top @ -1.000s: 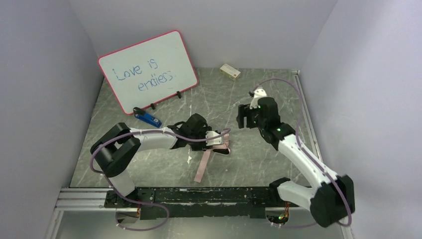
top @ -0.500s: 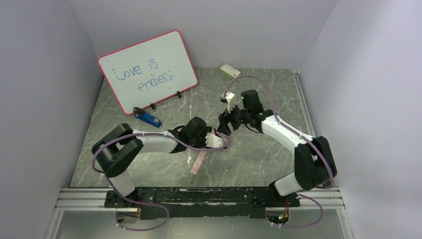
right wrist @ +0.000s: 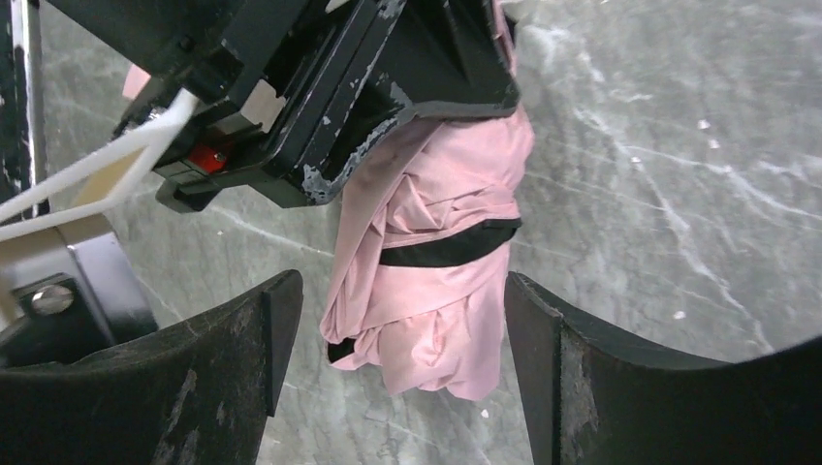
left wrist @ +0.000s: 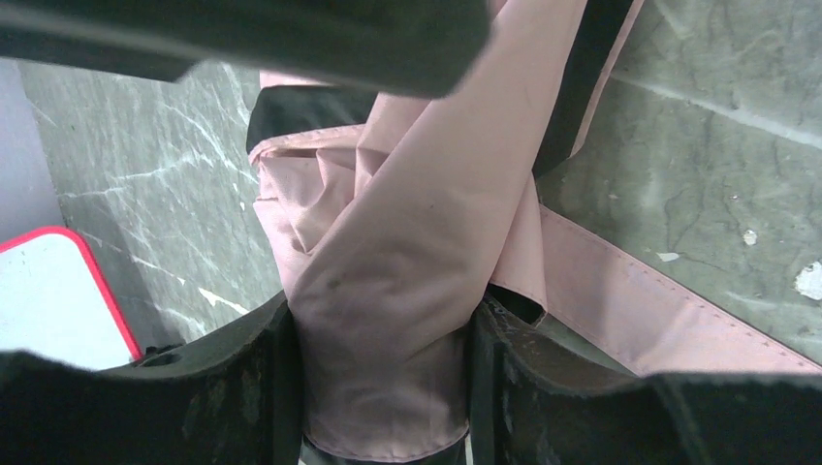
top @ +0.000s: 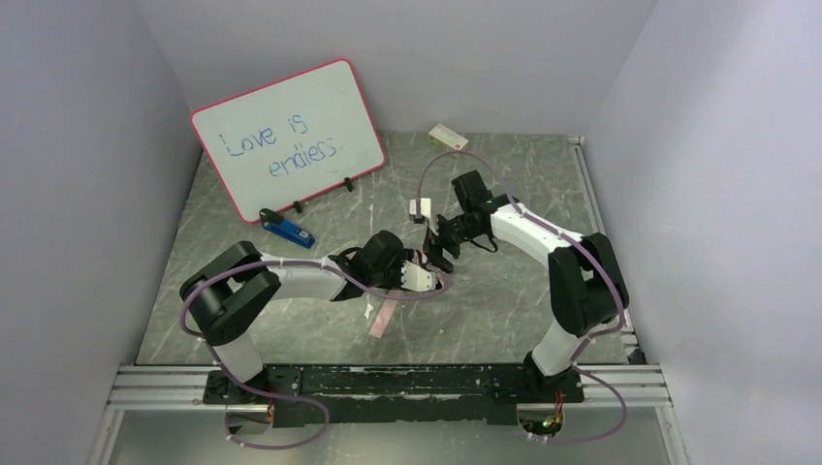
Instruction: Put away the umbrella
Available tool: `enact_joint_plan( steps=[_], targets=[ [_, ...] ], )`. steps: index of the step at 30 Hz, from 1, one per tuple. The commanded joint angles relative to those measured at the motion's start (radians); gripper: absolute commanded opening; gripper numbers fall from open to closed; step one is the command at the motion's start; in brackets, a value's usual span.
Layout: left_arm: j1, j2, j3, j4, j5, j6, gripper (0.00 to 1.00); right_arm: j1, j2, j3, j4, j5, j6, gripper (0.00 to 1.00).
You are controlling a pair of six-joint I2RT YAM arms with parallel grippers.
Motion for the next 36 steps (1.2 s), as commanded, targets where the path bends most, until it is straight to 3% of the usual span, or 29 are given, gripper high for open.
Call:
enact_joint_plan(
  steps=[1, 8, 13, 22, 36],
  targets=[
    [0.005, 0.104, -0.084, -0.264, -0.037, 0.014, 0.05, 0.027, 0.029, 0.001, -0.025, -0.017, -0.081, 0.8],
    [0.002, 0.104, -0.085, -0.269, -0.032, 0.018, 0.05, 0.072, 0.067, -0.026, 0.114, 0.077, -0.028, 0.8],
    [0.002, 0.1, -0.087, -0.27, -0.03, 0.019, 0.05, 0.094, 0.124, -0.004, 0.059, 0.129, -0.07, 0.79],
    [0.002, 0.094, -0.086, -0.273, -0.014, 0.02, 0.05, 0.1, 0.168, -0.038, 0.105, 0.214, -0.059, 0.76],
    [0.001, 0.078, -0.094, -0.279, 0.015, 0.024, 0.05, 0.037, 0.122, -0.022, 0.15, 0.023, -0.059, 0.76]
  ],
)
